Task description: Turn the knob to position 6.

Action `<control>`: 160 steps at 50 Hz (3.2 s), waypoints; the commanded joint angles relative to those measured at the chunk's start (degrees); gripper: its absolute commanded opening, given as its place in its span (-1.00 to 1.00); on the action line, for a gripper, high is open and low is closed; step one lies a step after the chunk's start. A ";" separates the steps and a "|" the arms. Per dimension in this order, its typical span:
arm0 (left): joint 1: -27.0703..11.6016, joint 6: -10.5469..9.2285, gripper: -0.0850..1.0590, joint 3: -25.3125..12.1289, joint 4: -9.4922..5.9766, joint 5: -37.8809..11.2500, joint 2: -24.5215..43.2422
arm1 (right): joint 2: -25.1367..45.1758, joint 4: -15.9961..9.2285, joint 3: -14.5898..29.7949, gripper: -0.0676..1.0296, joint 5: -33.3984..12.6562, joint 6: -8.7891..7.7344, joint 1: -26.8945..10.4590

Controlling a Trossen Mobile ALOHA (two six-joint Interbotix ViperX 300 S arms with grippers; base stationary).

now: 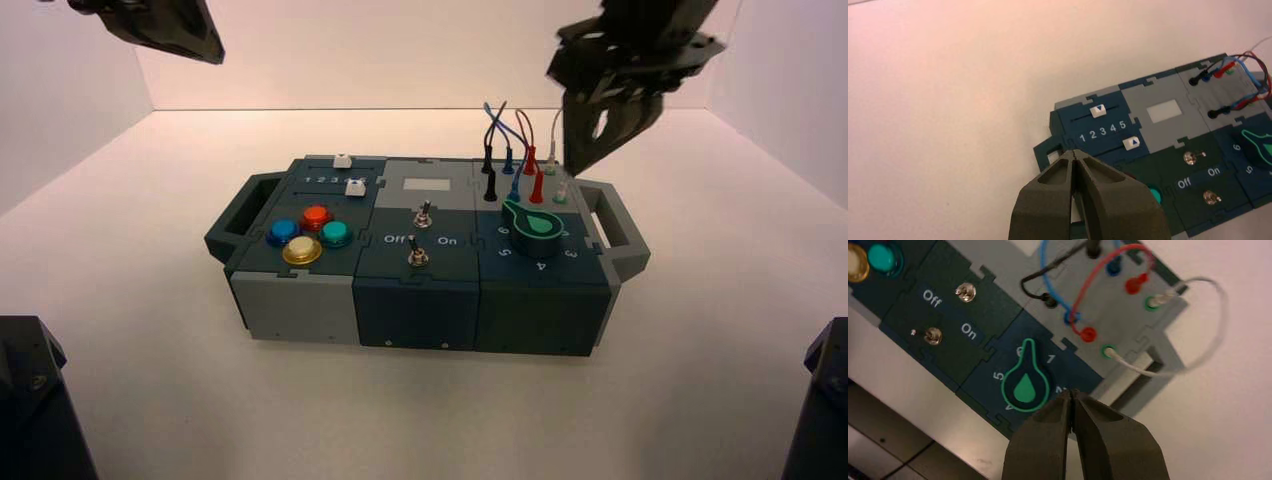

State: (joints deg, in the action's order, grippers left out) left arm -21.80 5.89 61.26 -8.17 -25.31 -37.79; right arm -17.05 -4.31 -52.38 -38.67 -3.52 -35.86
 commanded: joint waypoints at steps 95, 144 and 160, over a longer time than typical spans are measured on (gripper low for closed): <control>-2.11 0.09 -0.91 -2.02 -0.09 -0.35 0.44 | 12.92 -0.09 7.21 -0.92 0.62 -0.97 -4.83; -2.11 0.18 -0.91 -2.11 -0.09 -0.44 0.44 | 13.89 -0.09 7.82 -0.92 0.62 -0.97 -5.71; -2.20 0.26 -0.91 -1.93 0.18 -0.53 0.18 | 11.07 1.49 8.17 -0.92 -0.97 -0.62 -4.13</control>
State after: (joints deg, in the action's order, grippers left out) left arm -23.64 5.98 61.17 -8.09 -26.02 -37.18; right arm -3.69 -2.99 -45.44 -39.46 -4.22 -40.17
